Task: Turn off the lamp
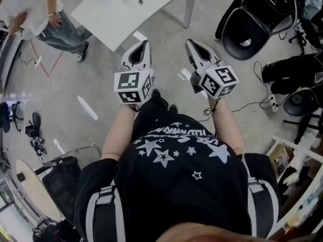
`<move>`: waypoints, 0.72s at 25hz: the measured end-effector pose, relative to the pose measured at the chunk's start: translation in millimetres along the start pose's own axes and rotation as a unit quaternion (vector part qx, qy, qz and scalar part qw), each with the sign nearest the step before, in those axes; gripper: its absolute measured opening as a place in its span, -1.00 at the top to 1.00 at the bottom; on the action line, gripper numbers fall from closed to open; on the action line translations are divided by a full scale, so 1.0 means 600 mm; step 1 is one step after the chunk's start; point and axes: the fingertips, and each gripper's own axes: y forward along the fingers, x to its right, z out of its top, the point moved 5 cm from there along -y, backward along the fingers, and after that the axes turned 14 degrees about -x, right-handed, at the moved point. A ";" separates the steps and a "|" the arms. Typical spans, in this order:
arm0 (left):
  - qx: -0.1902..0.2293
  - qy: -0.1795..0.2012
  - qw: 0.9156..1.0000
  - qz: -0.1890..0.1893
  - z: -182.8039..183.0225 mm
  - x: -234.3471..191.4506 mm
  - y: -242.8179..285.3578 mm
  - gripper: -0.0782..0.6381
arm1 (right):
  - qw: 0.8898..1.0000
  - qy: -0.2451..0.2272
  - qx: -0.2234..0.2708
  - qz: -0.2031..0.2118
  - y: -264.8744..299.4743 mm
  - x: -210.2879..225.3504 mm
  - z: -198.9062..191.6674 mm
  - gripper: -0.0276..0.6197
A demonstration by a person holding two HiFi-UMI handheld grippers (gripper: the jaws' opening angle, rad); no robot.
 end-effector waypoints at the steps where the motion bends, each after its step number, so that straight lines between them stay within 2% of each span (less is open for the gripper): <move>1: 0.001 0.000 1.000 0.000 0.000 -0.001 0.003 0.76 | 1.000 0.000 0.000 0.001 0.001 0.003 0.000 0.91; 9: 0.008 -0.004 1.000 -0.005 0.009 -0.008 0.053 0.76 | 1.000 0.000 -0.011 -0.010 0.017 0.045 -0.002 0.91; 18: 0.012 -0.009 1.000 -0.024 0.033 -0.054 0.167 0.76 | 0.999 -0.012 -0.017 -0.032 0.088 0.117 0.031 0.91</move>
